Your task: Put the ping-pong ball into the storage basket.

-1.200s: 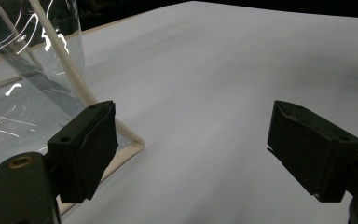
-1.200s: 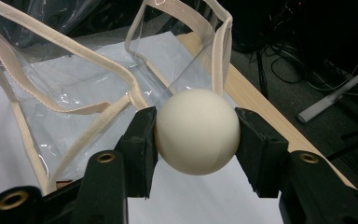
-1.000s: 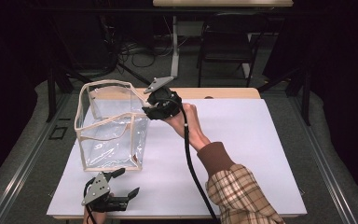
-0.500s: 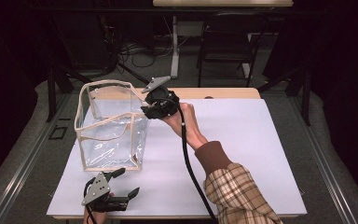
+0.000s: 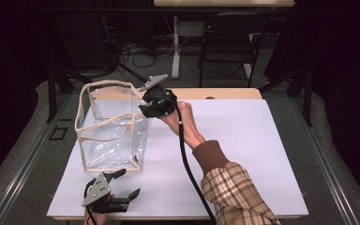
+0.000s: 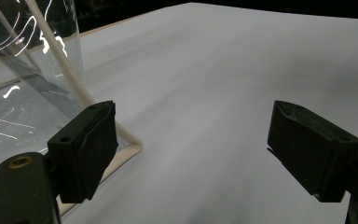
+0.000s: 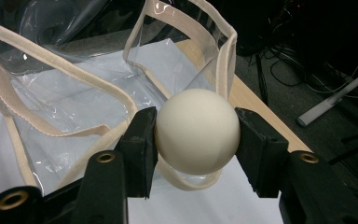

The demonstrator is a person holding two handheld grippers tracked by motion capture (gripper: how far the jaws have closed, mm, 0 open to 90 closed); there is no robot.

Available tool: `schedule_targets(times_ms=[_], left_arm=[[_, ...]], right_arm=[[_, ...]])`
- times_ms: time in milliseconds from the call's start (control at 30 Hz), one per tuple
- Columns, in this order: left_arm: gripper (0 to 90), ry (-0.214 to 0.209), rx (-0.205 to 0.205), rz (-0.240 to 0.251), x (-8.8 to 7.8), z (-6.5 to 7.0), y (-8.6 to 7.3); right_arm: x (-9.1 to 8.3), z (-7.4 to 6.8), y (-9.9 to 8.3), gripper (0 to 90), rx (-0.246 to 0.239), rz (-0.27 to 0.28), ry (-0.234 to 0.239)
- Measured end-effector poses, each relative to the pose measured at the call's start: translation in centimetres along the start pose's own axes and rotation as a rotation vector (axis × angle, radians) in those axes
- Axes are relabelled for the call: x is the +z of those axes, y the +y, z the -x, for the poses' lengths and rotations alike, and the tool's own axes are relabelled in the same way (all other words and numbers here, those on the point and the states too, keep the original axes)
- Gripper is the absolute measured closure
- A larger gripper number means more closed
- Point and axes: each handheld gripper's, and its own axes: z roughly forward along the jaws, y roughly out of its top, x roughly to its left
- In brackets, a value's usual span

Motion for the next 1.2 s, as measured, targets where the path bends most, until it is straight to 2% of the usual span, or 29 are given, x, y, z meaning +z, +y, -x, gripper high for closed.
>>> schedule_targets(times_ms=[200, 567, 1200], left_arm=[[16.1, 0.002, 0.002, 0.002, -0.1, 0.0, 0.0], [16.1, 0.002, 0.000, 0.002, 0.0, -0.1, 0.0], [16.1, 0.000, 0.001, 0.003, -0.1, 0.0, 0.0]], right_arm=[[0.4, -0.2, 0.4, 51.0, -0.011, -0.008, 0.000], [1.1, -0.2, 0.9, 51.0, 0.004, -0.006, -0.002], [2.3, -0.6, 1.8, 51.0, -0.006, -0.005, 0.005]])
